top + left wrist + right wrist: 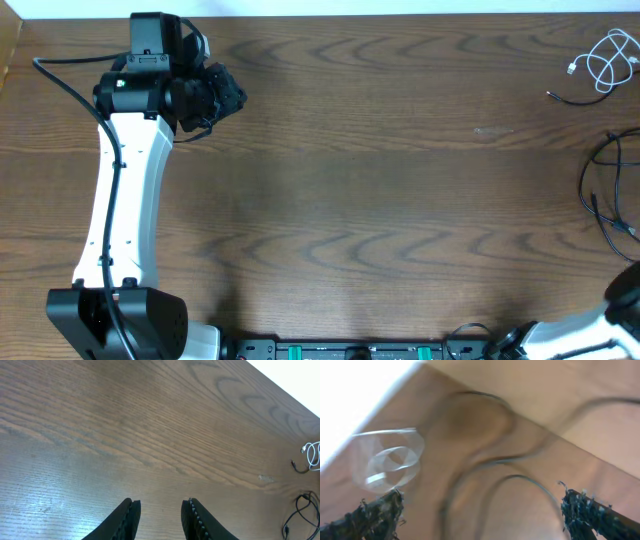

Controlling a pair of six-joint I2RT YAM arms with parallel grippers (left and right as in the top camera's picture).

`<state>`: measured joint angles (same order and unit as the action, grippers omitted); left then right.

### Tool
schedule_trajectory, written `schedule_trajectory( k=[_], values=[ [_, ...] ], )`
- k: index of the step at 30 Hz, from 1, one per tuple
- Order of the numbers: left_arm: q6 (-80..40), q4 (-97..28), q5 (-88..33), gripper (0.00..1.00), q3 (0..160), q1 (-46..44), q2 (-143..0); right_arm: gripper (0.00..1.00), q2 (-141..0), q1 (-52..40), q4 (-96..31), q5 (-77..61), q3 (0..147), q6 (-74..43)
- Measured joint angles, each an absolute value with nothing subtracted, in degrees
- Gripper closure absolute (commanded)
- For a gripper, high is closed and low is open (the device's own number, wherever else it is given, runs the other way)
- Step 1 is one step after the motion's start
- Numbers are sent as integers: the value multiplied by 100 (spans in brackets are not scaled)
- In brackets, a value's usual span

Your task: Untangle cables

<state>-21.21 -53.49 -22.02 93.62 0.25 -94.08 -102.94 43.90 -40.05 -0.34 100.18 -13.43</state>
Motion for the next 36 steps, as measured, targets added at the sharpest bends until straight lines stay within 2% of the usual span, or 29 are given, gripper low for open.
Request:
schedule_trajectory(
  k=[2, 5, 8, 10, 13, 14, 25, 29, 36],
  values=[
    [-2123, -5334, -2123, 66, 9362, 21, -9408, 1, -9957, 4348, -4167, -711, 10066, -1122],
    [-2139, -5295, -1953, 55, 9362, 21, -9408, 1, -9450, 4145, -4539, -1896, 10114, -692],
    [-2152, -5258, -1750, 49, 9362, 21, -9411, 1, -9192, 3811, -4860, -2604, 10127, -414],
    [-2174, -5260, -1608, 30, 9362, 21, -9408, 1, -9096, 3516, -5087, -2847, 10127, -263],
    [-2174, -5332, -1466, 7, 9362, 21, -9408, 1, -8997, 2912, -5419, -3076, 10127, -12],
    [-2167, -5363, -1435, 4, 9360, 21, -9408, 1, -8976, 2692, -5522, -3103, 10127, 60],
    [-2209, -5374, -1315, 3, 9356, 21, -9408, 1, -8705, 596, -7072, -2147, 10125, 311],
    [-2211, -5374, -1315, 2, 9356, 21, -9411, 1, -8350, 174, -7325, -1881, 10125, 320],
    [-2211, -5374, -1315, 2, 9356, 21, -9411, 1, -7787, -14, -7542, -1752, 10127, 294]
  ],
)
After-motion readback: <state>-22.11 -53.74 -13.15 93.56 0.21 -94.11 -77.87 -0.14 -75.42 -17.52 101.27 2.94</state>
